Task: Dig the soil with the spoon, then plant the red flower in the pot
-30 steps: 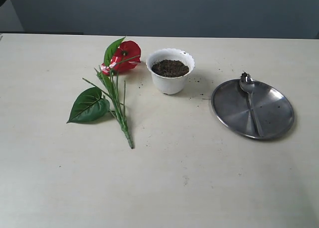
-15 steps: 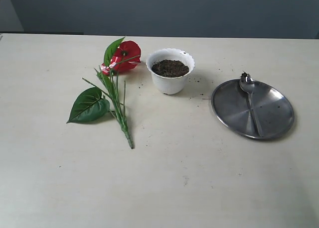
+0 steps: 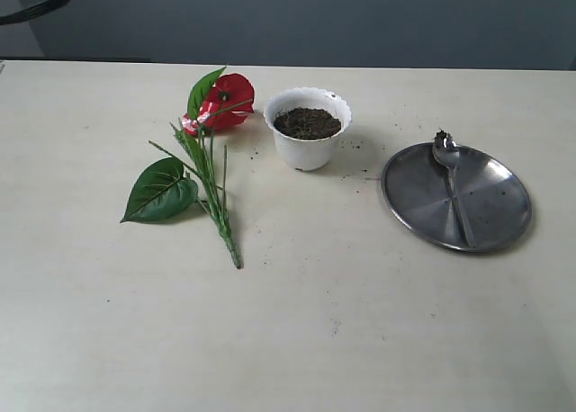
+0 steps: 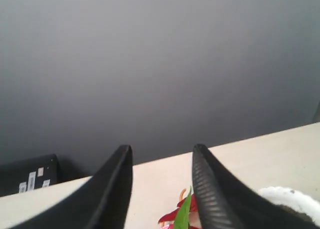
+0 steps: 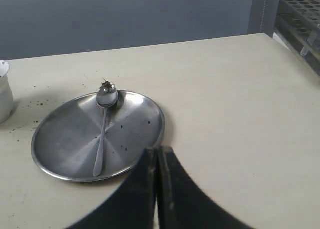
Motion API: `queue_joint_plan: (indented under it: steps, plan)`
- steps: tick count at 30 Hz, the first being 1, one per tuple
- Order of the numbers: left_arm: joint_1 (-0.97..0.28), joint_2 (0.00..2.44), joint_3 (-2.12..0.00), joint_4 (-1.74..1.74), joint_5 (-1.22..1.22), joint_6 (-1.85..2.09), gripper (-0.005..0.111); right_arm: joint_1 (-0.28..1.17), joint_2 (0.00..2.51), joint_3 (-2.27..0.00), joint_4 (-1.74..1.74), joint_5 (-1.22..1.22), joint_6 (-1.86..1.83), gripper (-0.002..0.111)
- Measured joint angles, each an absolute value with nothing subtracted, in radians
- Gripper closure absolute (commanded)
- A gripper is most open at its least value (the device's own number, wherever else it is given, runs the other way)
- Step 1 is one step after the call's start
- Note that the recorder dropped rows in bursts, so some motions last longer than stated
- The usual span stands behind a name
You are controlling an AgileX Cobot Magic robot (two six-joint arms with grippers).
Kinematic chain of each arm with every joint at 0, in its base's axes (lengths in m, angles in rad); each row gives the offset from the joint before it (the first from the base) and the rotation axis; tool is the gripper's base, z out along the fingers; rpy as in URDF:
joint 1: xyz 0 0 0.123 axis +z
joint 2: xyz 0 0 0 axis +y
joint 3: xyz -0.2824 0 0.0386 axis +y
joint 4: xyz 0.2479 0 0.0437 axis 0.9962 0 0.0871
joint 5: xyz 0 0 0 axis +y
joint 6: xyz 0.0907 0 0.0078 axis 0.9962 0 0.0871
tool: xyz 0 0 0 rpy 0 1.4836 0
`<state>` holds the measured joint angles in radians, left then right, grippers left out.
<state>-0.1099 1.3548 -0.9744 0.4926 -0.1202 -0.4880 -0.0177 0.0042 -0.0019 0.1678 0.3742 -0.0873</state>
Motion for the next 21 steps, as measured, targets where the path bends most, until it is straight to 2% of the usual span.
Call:
queue_joint_plan:
  steps: [4,13,21]
  plan:
    - [-0.11,1.4,-0.968,0.33,-0.101,-0.336,0.046,-0.018,0.004,-0.002,0.168,0.374,-0.087,0.108]
    - [-0.114,1.552,-0.968,0.108,-0.03,-0.294,0.045,-0.018,0.004,-0.002,0.168,0.374,-0.087,0.108]
    - [-0.172,1.678,-0.968,-0.05,0.077,-0.273,0.042,-0.018,0.004,-0.002,0.168,0.374,-0.087,0.108]
